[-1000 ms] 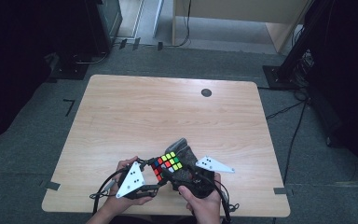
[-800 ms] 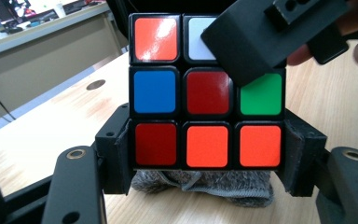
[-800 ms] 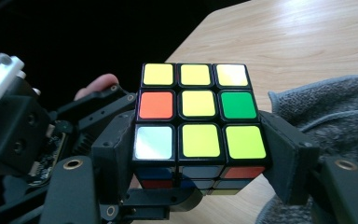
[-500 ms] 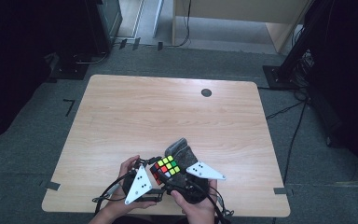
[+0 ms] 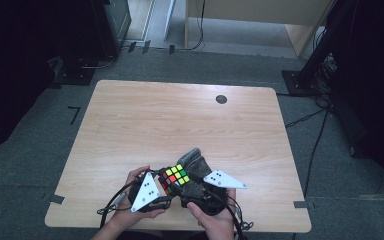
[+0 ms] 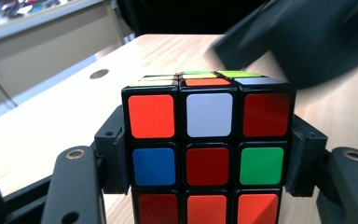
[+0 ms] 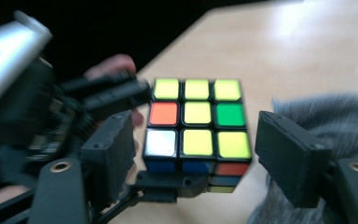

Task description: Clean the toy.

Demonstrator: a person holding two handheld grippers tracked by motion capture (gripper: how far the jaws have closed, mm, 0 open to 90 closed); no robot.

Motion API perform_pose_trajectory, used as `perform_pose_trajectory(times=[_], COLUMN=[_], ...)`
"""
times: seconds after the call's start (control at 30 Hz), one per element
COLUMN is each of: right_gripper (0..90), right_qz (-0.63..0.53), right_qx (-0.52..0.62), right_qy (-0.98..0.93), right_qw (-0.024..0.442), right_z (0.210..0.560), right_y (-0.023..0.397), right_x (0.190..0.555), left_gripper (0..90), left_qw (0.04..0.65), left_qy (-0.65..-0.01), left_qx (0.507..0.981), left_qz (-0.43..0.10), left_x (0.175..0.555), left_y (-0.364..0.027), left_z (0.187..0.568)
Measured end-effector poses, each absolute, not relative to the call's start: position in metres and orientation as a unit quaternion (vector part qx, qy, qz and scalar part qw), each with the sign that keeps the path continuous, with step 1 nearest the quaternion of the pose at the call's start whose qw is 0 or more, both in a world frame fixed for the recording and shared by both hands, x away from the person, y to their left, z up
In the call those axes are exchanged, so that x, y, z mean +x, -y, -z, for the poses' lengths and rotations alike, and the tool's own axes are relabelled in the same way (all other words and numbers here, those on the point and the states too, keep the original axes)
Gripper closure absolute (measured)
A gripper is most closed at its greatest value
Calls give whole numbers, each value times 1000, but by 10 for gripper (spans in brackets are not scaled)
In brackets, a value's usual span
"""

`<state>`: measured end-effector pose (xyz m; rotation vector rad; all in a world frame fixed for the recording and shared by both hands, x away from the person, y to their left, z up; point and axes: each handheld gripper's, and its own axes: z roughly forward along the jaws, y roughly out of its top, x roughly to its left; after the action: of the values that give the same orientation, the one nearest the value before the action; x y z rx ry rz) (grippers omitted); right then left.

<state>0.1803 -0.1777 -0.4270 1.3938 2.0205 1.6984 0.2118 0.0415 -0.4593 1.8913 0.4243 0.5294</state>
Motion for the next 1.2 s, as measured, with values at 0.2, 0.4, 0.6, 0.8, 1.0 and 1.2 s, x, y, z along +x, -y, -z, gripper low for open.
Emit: perform_pose_trajectory(times=[0.2, 0.4, 0.6, 0.8, 1.0, 1.2], right_gripper=[307, 311, 213, 221, 241, 339], right_qz=[-598, -564, -552, -551, -559, -561], right_qx=[471, 457, 436, 445, 446, 440], right_qy=[-639, -678, -695, -676, -669, -667], right_qw=[114, 114, 151, 201, 204, 217], right_z=[426, 447, 454, 450, 451, 451], right_y=[186, 159, 136, 139, 138, 140], right_x=[177, 176, 170, 169, 168, 167], left_gripper=[338, 338, 337, 337, 337, 336], left_qw=[597, 641, 649, 655, 651, 659], left_qy=[-307, -349, -340, -345, -342, -337], left_qx=[731, 680, 679, 672, 677, 672], left_qz=[-123, -72, -49, 7, 17, 18], left_x=[240, 243, 235, 232, 228, 227], left_y=[-75, -86, -71, -60, -51, -52], left_z=[453, 444, 442, 443, 448, 448])
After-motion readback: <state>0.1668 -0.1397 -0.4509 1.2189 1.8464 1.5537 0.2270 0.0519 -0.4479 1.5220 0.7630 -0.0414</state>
